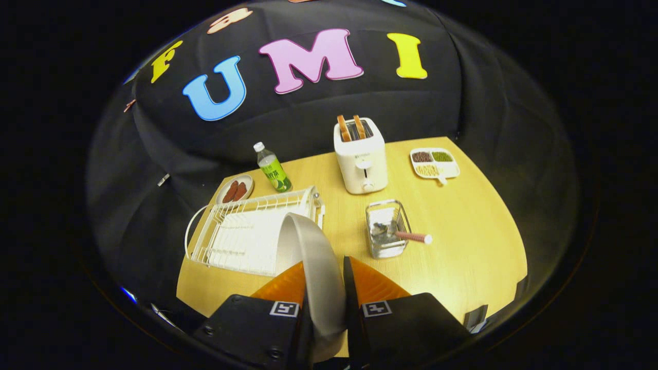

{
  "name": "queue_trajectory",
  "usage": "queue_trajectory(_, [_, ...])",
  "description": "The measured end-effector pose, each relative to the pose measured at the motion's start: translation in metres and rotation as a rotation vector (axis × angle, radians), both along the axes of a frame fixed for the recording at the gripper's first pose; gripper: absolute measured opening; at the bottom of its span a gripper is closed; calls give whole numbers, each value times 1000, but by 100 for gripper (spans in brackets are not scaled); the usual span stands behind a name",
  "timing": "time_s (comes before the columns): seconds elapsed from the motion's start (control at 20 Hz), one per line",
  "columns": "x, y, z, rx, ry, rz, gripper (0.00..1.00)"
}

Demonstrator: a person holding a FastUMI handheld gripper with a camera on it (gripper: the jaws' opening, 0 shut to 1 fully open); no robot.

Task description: Take the plate from the dish rack, then take the spoon from the basket and place it into the plate.

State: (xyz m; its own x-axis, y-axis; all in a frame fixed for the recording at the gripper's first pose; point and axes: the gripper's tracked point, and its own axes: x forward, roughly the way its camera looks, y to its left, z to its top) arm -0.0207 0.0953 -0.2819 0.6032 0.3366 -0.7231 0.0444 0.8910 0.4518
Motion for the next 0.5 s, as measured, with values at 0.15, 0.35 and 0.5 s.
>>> queue_trajectory(0.15, [-33,-2,-33,58,73,-3,30])
queue_trajectory(0.35, [-63,5,-78,116,166,4,30])
queue_trajectory(0.5, [-69,16,-105,132,208,17,30])
